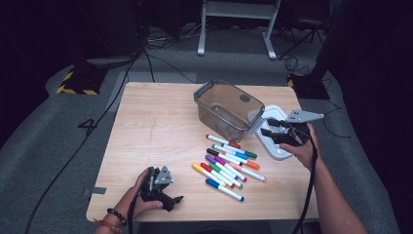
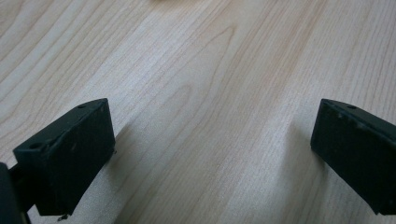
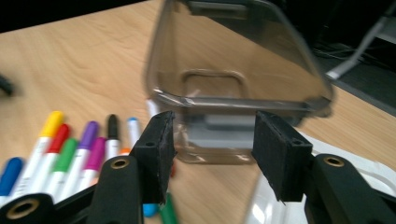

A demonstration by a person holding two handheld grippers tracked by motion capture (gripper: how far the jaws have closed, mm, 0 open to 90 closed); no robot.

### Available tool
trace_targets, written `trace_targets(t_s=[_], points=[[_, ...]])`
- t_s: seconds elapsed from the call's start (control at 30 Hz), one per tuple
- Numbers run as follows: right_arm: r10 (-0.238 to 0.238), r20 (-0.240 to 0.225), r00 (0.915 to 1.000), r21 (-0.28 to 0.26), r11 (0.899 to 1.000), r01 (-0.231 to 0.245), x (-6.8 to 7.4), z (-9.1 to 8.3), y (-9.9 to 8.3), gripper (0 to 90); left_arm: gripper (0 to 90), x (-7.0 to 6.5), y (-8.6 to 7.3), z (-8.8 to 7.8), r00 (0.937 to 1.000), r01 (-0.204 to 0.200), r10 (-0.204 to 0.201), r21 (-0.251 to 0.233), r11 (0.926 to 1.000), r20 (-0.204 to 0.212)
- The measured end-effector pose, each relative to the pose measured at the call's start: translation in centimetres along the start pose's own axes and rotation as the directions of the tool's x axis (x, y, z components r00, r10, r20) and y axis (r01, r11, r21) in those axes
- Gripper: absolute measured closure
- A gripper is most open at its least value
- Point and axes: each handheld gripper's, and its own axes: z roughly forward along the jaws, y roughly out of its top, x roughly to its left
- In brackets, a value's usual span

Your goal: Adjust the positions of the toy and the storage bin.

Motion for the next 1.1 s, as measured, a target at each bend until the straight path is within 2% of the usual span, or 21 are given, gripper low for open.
trace_targets(t_s=[0.2, 0.4, 0.57, 0.67, 0.7, 0.73, 0.77, 0.83, 0.9, 0.93, 1.03, 1.07, 1.1], points=[[-0.041, -0.062, 0.9972, -0.051, 0.998, 0.038, 3.0, -0.4, 0.7, 51.8, 0.0, 0.0, 0.0, 0.0, 1.0, 0.0, 0.0, 0.0, 1.0, 0.0], [-0.114, -0.14, 0.9835, -0.04, 0.993, 0.109, 7.0, -0.1, 0.6, 51.9, 0.0, 0.0, 0.0, 0.0, 1.0, 0.003, -0.003, 0.001, 1.0, -0.003], [-0.139, -0.234, 0.9624, -0.022, 0.99, 0.138, 10.7, 1.2, -0.2, 52.6, 0.0, 0.0, 0.0, 0.0, 1.0, 0.002, -0.002, 0.001, 1.0, -0.002], [-0.159, -0.299, 0.9409, 0.014, 0.985, 0.17, 13.1, 2.5, -1.1, 53.0, 0.0, 0.0, 0.0, 0.0, 1.0, 0.003, -0.003, 0.0, 1.0, -0.002], [-0.169, -0.324, 0.9307, 0.029, 0.982, 0.189, 14.0, 3.2, -1.5, 53.4, 0.0, 0.0, 0.0, 0.0, 1.0, 0.004, -0.004, 0.0, 1.0, -0.002], [-0.182, -0.336, 0.9241, 0.043, 0.977, 0.208, 14.6, 3.6, -1.7, 53.5, 0.0, 0.0, 0.0, 0.0, 1.0, -0.001, 0.001, 0.001, 1.0, 0.0], [-0.202, -0.356, 0.9125, 0.066, 0.969, 0.24, 15.5, 4.3, -2.1, 53.8, 0.1, 0.0, 0.0, 0.0, 1.0, -0.002, 0.002, 0.001, 1.0, 0.002], [-0.213, -0.378, 0.9011, 0.095, 0.959, 0.266, 16.3, 5.2, -2.6, 54.4, 0.1, 0.1, 0.0, 0.0, 1.0, -0.007, 0.007, 0.001, 1.0, 0.006], [-0.209, -0.398, 0.8934, 0.126, 0.952, 0.279, 16.9, 6.2, -3.1, 55.3, 0.1, 0.1, 0.0, -0.1, 0.9999, -0.008, 0.008, 0.001, 1.0, 0.007], [-0.22, -0.4, 0.8897, 0.139, 0.945, 0.296, 17.1, 6.6, -3.4, 55.5, 0.1, 0.1, 0.0, -0.1, 0.9999, -0.008, 0.008, 0.001, 1.0, 0.007], [-0.207, -0.416, 0.8853, 0.168, 0.94, 0.298, 17.4, 7.5, -3.9, 56.3, 0.1, 0.2, -0.1, -0.1, 0.9999, -0.009, 0.009, 0.001, 1.0, 0.007], [-0.202, -0.416, 0.8866, 0.182, 0.937, 0.299, 17.5, 7.8, -4.1, 56.5, 0.1, 0.2, -0.1, -0.1, 0.9999, -0.01, 0.01, 0.001, 1.0, 0.008], [-0.212, -0.416, 0.8842, 0.188, 0.931, 0.312, 17.5, 8.0, -4.3, 56.9, 0.1, 0.2, 0.0, -0.1, 0.9999, -0.011, 0.011, 0.001, 0.9999, 0.008]])
